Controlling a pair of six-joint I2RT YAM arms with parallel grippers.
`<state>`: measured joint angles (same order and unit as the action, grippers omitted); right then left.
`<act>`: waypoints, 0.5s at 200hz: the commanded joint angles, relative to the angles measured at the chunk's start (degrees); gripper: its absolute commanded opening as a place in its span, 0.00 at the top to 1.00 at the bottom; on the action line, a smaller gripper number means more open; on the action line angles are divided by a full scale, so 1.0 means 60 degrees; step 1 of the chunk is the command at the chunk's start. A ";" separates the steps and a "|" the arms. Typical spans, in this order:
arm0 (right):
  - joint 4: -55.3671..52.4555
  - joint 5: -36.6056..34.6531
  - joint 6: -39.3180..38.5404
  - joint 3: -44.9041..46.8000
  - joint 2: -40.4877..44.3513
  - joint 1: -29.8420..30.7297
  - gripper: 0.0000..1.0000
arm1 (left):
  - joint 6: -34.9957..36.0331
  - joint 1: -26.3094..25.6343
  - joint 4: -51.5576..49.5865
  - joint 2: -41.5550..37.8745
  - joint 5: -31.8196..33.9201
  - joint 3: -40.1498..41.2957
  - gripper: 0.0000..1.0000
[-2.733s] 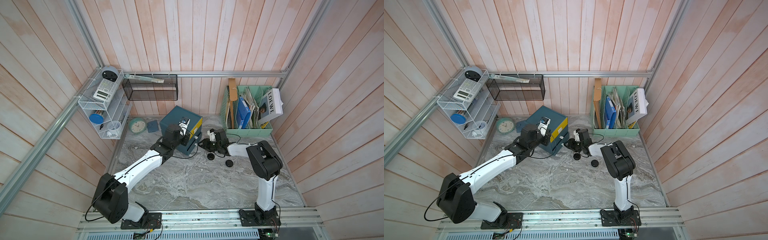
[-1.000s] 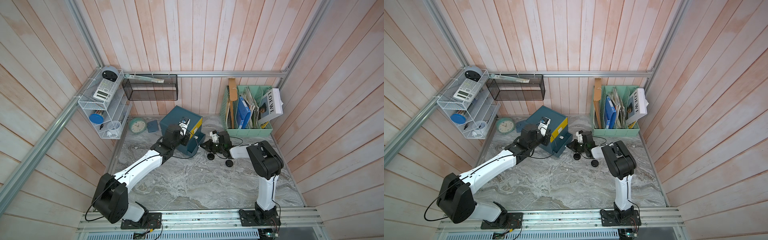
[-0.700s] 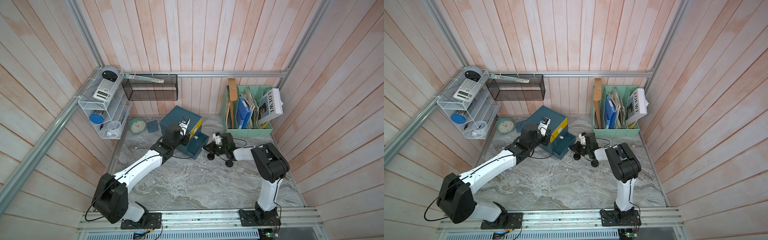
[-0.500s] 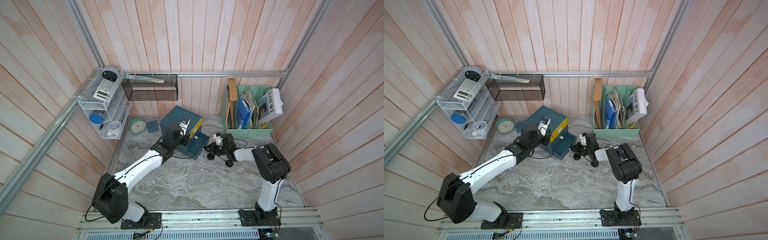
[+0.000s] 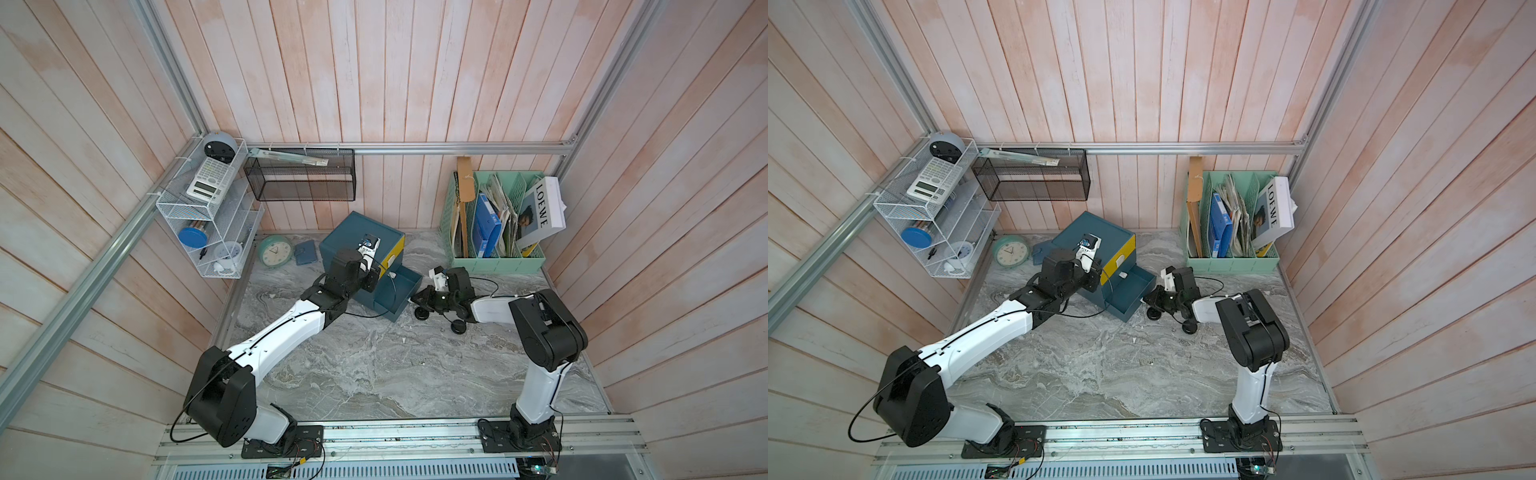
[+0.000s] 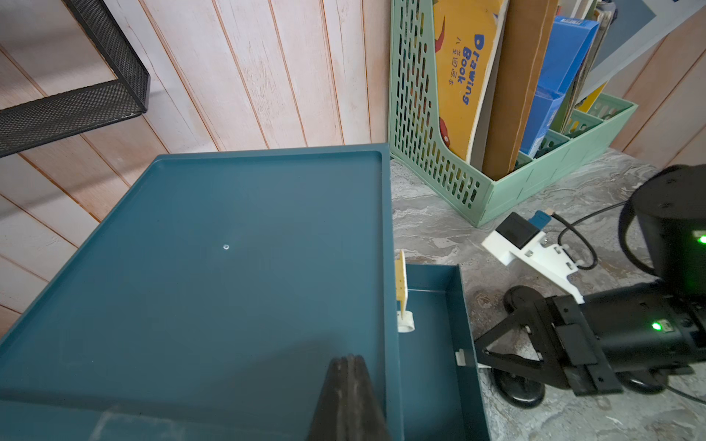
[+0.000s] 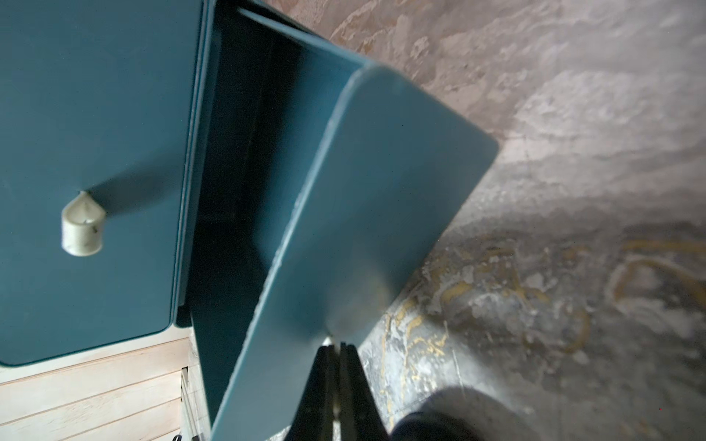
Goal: Put the bluetooth earphones in the drawer according to color
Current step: Open the drawer in the storage box.
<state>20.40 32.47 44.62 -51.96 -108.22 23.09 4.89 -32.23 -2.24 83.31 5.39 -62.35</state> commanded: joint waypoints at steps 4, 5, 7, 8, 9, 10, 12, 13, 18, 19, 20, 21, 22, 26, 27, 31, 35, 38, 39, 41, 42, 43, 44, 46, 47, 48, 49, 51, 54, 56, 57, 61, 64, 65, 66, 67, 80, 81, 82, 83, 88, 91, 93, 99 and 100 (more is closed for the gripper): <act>-0.1159 0.0052 -0.0314 0.0351 0.0107 -0.0005 1.00 | -0.0075 -0.0052 -0.0442 -0.0116 -0.0074 0.0064 1.00; -0.1159 0.0045 -0.0309 0.0346 0.0108 -0.0001 1.00 | -0.0071 -0.0050 -0.0437 -0.0123 -0.0069 0.0064 1.00; -0.1159 0.0051 -0.0304 0.0353 0.0108 -0.0016 1.00 | -0.0068 -0.0060 -0.0445 -0.0117 -0.0075 0.0071 1.00; -0.1167 0.0052 -0.0311 0.0354 0.0108 -0.0006 1.00 | -0.0075 -0.0062 -0.0438 -0.0116 -0.0077 0.0068 1.00; -0.1170 0.0052 -0.0307 0.0347 0.0115 -0.0001 1.00 | -0.0071 -0.0062 -0.0435 -0.0116 -0.0077 0.0066 1.00; -0.1172 0.0052 -0.0305 0.0351 0.0119 0.0001 1.00 | -0.0076 -0.0063 -0.0434 -0.0123 -0.0077 0.0072 1.00; -0.1174 0.0052 -0.0307 0.0347 0.0121 -0.0008 1.00 | -0.0084 -0.0063 -0.0444 -0.0117 -0.0078 0.0073 1.00; -0.1174 0.0052 -0.0312 0.0344 0.0122 -0.0009 1.00 | -0.0083 -0.0056 -0.0445 -0.0116 -0.0078 0.0076 1.00; -0.1174 0.0052 -0.0312 0.0343 0.0122 0.0000 1.00 | -0.0082 -0.0061 -0.0442 -0.0118 -0.0072 0.0066 1.00; -0.1174 0.0052 -0.0322 0.0342 0.0122 0.0002 1.00 | -0.0082 -0.0062 -0.0444 -0.0116 -0.0075 0.0072 1.00; -0.1174 0.0052 -0.0327 0.0341 0.0122 -0.0012 1.00 | -0.0082 -0.0063 -0.0446 -0.0116 -0.0069 0.0068 1.00; -0.1174 0.0045 -0.0330 0.0341 0.0122 -0.0011 1.00 | -0.0082 -0.0063 -0.0446 -0.0115 -0.0066 0.0066 1.00; -0.1174 0.0049 -0.0324 0.0333 0.0122 -0.0011 1.00 | -0.0082 -0.0063 -0.0439 -0.0108 -0.0072 0.0065 1.00; -0.1174 0.0061 -0.0318 0.0314 0.0122 -0.0003 1.00 | -0.0085 -0.0051 -0.0445 -0.0105 -0.0070 0.0071 1.00; -0.1174 0.0064 -0.0318 0.0305 0.0122 0.0000 1.00 | -0.0084 -0.0057 -0.0446 -0.0103 -0.0066 0.0068 1.00; -0.1178 0.0066 -0.0317 0.0300 0.0122 -0.0015 1.00 | -0.0082 -0.0063 -0.0440 -0.0101 -0.0075 0.0072 1.00; -0.1187 0.0063 -0.0318 0.0284 0.0122 -0.0011 1.00 | -0.0082 -0.0063 -0.0438 -0.0113 -0.0077 0.0057 1.00; -0.1188 0.0065 -0.0318 0.0282 0.0126 -0.0009 1.00 | -0.0082 -0.0063 -0.0437 -0.0102 -0.0078 0.0063 1.00; -0.1189 0.0066 -0.0325 0.0282 0.0124 -0.0010 1.00 | -0.0082 -0.0063 -0.0434 -0.0101 -0.0070 0.0064 1.00; -0.1189 0.0078 -0.0327 0.0275 0.0134 -0.0011 1.00 | -0.0082 -0.0063 -0.0440 -0.0101 -0.0072 0.0064 1.00; -0.1181 0.0072 -0.0322 0.0271 0.0135 -0.0003 1.00 | -0.0082 -0.0063 -0.0444 -0.0101 -0.0075 0.0064 1.00; -0.1178 0.0077 -0.0320 0.0269 0.0136 0.0000 1.00 | -0.0089 -0.0063 -0.0445 -0.0100 -0.0076 0.0057 1.00; -0.1183 0.0079 -0.0319 0.0268 0.0137 -0.0005 1.00 | -0.0085 -0.0063 -0.0446 -0.0115 -0.0070 0.0060 1.00; -0.1176 0.0092 -0.0325 0.0257 0.0137 0.0002 1.00 | -0.0083 -0.0063 -0.0443 -0.0119 -0.0065 0.0063 1.00; -0.1182 0.0094 -0.0329 0.0247 0.0137 -0.0005 1.00 | -0.0082 -0.0063 -0.0445 -0.0117 -0.0071 0.0064 1.00; -0.1186 0.0095 -0.0338 0.0250 0.0137 0.0000 1.00 | -0.0082 -0.0063 -0.0446 -0.0123 -0.0060 0.0071 1.00; -0.1194 0.0096 -0.0335 0.0244 0.0137 0.0002 1.00 | -0.0082 -0.0063 -0.0446 -0.0119 -0.0061 0.0068 1.00; -0.1190 0.0104 -0.0340 0.0228 0.0148 -0.0004 1.00 | -0.0082 -0.0063 -0.0443 -0.0123 -0.0059 0.0065 1.00; -0.1189 0.0108 -0.0333 0.0233 0.0151 -0.0010 1.00 | -0.0082 -0.0063 -0.0439 -0.0129 -0.0061 0.0064 1.00; -0.1189 0.0107 -0.0340 0.0229 0.0163 -0.0003 1.00 | -0.0082 -0.0063 -0.0445 -0.0122 -0.0048 0.0064 1.00; -0.1189 0.0116 -0.0343 0.0219 0.0164 0.0000 1.00 | -0.0082 -0.0063 -0.0439 -0.0119 -0.0048 0.0064 1.00; -0.1189 0.0121 -0.0335 0.0223 0.0177 -0.0005 1.00 | -0.0082 -0.0063 -0.0433 -0.0122 -0.0035 0.0071 1.00; -0.1189 0.0125 -0.0340 0.0201 0.0192 -0.0005 1.00 | -0.0095 -0.0063 -0.0432 -0.0118 -0.0021 0.0069 1.00; -0.1189 0.0125 -0.0351 0.0205 0.0194 -0.0008 1.00 | -0.0103 -0.0063 -0.0432 -0.0116 -0.0013 0.0066 1.00; -0.1189 0.0126 -0.0349 0.0199 0.0195 -0.0002 1.00 | -0.0100 -0.0063 -0.0432 -0.0116 -0.0013 0.0065 1.00; -0.1189 0.0133 -0.0348 0.0197 0.0195 -0.0006 1.00 | -0.0098 -0.0063 -0.0432 -0.0115 -0.0016 0.0064 1.00; -0.1161 0.0180 -0.0363 0.0194 0.0259 0.0000 0.96 | -0.0112 -0.0063 -0.0403 -0.0154 -0.0058 0.0077 1.00; -0.1153 0.0182 -0.0362 0.0194 0.0264 -0.0005 0.95 | -0.0112 -0.0063 -0.0403 -0.0157 -0.0068 0.0078 1.00; -0.1142 0.0183 -0.0362 0.0194 0.0266 -0.0001 0.95 | -0.0111 -0.0063 -0.0388 -0.0158 -0.0073 0.0086 1.00; -0.1136 0.0191 -0.0362 0.0187 0.0275 0.0002 0.94 | -0.0111 -0.0063 -0.0374 -0.0166 -0.0083 0.0089 1.00; -0.1123 0.0186 -0.0376 0.0194 0.0308 -0.0015 0.92 | -0.0125 -0.0062 -0.0332 -0.0195 -0.0124 0.0118 1.00; -0.1116 0.0185 -0.0384 0.0194 0.0323 -0.0009 0.90 | -0.0126 -0.0063 -0.0310 -0.0209 -0.0140 0.0140 1.00; -0.1116 0.0184 -0.0393 0.0190 0.0337 -0.0007 0.89 | -0.0126 -0.0063 -0.0292 -0.0223 -0.0156 0.0149 1.00; -0.1131 0.0196 -0.0418 0.0194 0.0391 -0.0008 0.86 | -0.0131 -0.0063 -0.0236 -0.0266 -0.0174 0.0188 1.00; -0.1130 0.0197 -0.0419 0.0194 0.0396 -0.0009 0.85 | -0.0128 -0.0063 -0.0231 -0.0271 -0.0170 0.0192 1.00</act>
<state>18.94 32.45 43.31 -51.79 -107.33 23.05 4.73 -32.27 -2.22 83.29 5.39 -62.35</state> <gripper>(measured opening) 0.094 0.040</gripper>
